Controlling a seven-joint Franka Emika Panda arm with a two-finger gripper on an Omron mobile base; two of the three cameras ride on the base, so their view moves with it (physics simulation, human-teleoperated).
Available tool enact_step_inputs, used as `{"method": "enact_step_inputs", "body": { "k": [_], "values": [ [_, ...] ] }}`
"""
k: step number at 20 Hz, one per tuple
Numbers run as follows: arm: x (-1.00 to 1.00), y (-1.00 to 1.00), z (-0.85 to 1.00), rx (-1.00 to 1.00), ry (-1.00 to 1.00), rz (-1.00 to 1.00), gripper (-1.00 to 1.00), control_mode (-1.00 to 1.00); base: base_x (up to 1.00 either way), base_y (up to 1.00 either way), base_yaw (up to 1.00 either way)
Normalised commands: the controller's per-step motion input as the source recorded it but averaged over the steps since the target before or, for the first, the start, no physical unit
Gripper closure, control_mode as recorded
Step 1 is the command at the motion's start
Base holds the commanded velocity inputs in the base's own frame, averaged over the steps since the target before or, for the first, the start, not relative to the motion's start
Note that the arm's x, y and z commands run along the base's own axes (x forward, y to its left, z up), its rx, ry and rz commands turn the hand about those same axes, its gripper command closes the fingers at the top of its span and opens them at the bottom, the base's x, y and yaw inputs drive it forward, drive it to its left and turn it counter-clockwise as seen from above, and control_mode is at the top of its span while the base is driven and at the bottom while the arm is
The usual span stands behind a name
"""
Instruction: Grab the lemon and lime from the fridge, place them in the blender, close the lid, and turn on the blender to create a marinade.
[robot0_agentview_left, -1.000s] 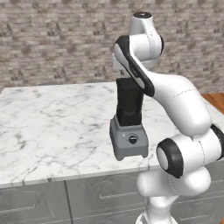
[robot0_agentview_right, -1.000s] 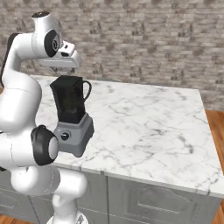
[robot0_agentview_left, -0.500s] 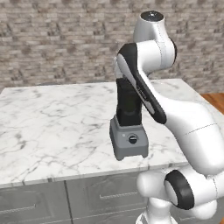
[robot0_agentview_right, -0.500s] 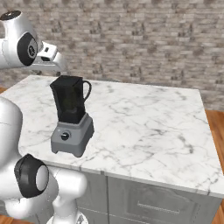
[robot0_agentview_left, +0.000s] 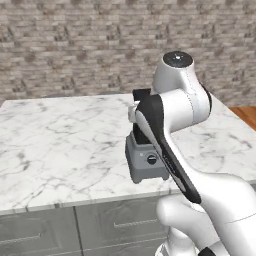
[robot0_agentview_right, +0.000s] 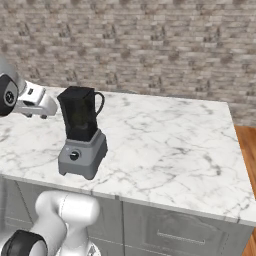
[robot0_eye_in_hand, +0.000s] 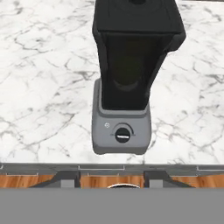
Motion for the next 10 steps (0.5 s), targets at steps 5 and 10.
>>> {"method": "enact_step_inputs", "body": {
  "k": [5,10],
  "values": [
    [-0.38,0.09,-0.60,0.00,0.01,0.00,1.00,-1.00,0.00,0.00,0.00],
    [0.00,0.00,-0.13,0.02,0.00,0.00,1.00,-1.00,0.00,0.00,0.00]
  ]
}}
